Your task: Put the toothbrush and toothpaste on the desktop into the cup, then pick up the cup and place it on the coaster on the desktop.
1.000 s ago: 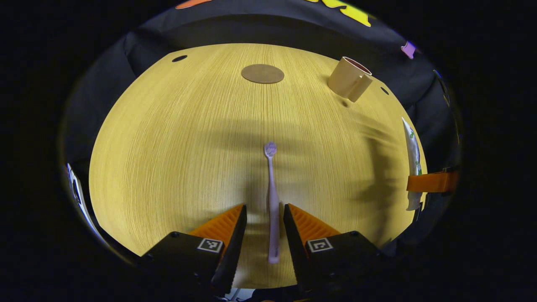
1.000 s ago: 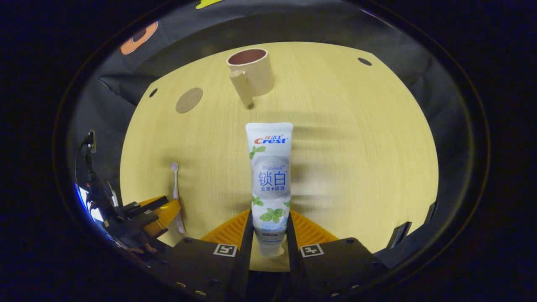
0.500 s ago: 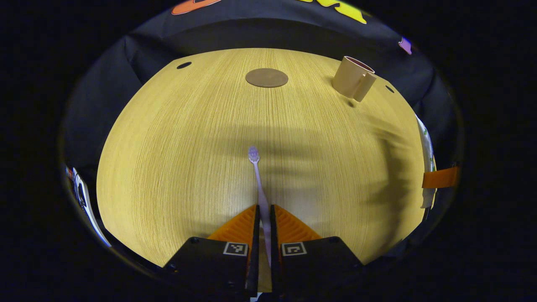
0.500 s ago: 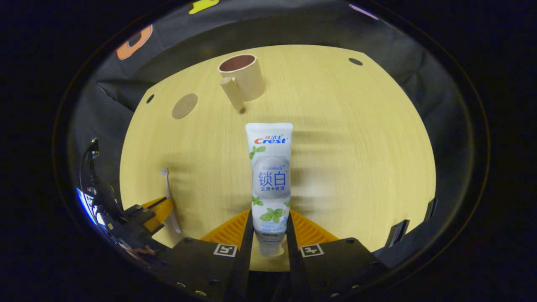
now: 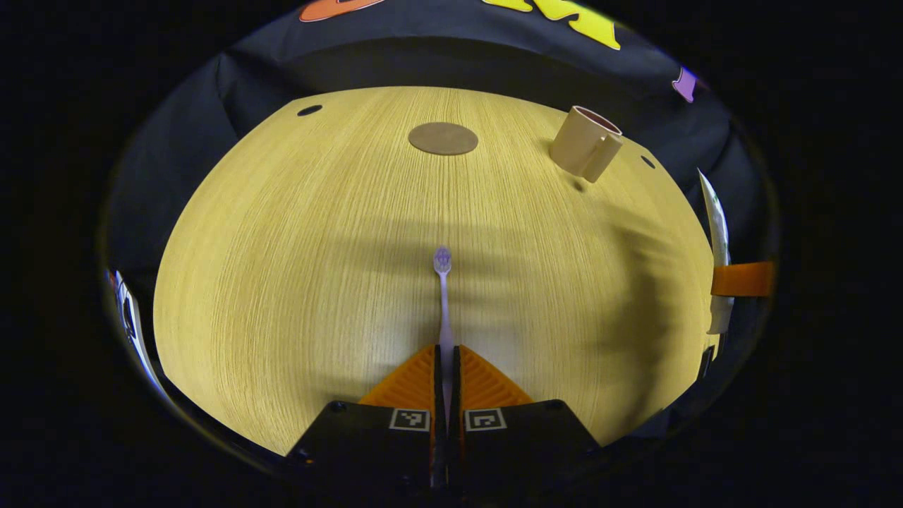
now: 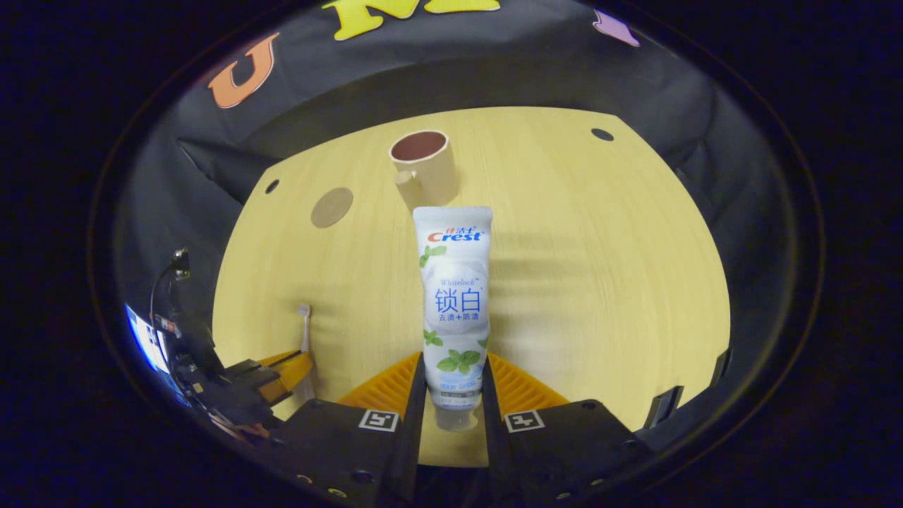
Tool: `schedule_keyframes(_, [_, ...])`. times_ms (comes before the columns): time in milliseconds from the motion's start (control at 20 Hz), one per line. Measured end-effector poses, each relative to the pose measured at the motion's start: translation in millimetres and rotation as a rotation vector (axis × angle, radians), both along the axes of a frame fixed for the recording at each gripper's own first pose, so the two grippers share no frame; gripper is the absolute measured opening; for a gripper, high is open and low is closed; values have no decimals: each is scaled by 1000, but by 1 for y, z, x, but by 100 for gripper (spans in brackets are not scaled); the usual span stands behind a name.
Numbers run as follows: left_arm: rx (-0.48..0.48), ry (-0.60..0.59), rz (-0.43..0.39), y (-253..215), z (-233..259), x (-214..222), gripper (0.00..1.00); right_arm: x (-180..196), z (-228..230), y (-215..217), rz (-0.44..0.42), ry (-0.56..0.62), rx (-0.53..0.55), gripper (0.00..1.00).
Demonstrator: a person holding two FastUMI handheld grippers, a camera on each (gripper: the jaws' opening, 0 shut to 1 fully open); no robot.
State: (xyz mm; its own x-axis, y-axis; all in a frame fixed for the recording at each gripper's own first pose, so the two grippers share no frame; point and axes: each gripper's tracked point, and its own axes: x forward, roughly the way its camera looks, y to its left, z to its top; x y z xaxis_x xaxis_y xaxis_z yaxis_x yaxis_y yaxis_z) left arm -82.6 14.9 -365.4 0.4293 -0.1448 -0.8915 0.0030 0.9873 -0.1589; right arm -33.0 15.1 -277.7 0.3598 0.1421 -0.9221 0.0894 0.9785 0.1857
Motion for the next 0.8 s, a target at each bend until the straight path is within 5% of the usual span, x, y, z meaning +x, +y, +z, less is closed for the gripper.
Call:
schedule_keyframes(500, [-2, -207, 5, 7, 77, 50, 4, 140, 60, 16, 42, -364, -40, 37])
schedule_keyframes(800, [3, -237, 17, 9, 92, 62, 4, 222, 55, 30, 61, -519, -56, 36])
